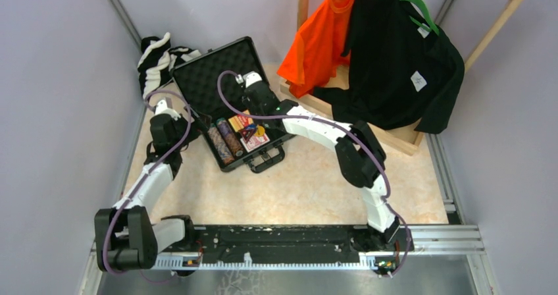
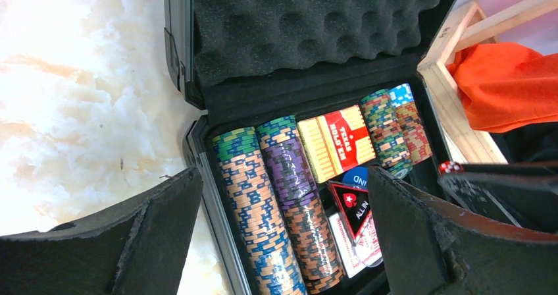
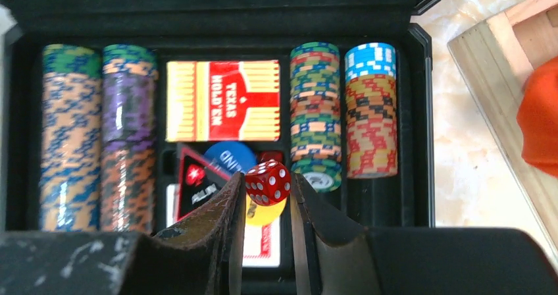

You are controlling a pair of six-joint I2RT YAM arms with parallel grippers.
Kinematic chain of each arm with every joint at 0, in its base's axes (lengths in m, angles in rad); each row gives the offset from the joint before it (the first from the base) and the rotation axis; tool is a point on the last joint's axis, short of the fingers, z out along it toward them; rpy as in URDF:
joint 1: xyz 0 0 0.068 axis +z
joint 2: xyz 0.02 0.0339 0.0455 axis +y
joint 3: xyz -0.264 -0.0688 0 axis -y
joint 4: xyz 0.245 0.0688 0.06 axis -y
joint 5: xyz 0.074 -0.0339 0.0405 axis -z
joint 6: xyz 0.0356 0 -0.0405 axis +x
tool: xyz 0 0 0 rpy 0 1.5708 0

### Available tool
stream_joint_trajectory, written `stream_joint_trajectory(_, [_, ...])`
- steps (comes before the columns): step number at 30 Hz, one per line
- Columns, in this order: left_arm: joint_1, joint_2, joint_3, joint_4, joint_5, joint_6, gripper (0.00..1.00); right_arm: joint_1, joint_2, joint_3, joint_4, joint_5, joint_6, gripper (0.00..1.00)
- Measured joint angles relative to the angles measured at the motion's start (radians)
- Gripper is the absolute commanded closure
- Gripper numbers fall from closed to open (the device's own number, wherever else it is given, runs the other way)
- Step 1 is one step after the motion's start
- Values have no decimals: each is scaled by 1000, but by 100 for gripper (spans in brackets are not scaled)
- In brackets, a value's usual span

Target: Pack up texas hold em set

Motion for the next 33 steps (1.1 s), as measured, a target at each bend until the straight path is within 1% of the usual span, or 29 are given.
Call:
stream_joint_trajectory(4, [6, 13, -11, 27, 0, -3, 1, -36, 100, 90, -22, -29, -18, 79])
stream_joint_trajectory(9, [11, 29, -13, 50, -2, -2, 1, -36, 179, 155, -42, -80, -22, 79])
stream_joint_trajectory(22, [18, 54, -13, 63, -4, -2, 1, 37, 191, 170, -52, -158, -29, 79])
stream_joint_trajectory(28, [19, 69, -13, 64, 0, -2, 1, 62, 250, 233, -54, -173, -28, 79])
stream_joint_trajectory(33, [21, 72, -13, 69, 4, -2, 1, 72, 283, 245, -65, -172, -29, 78])
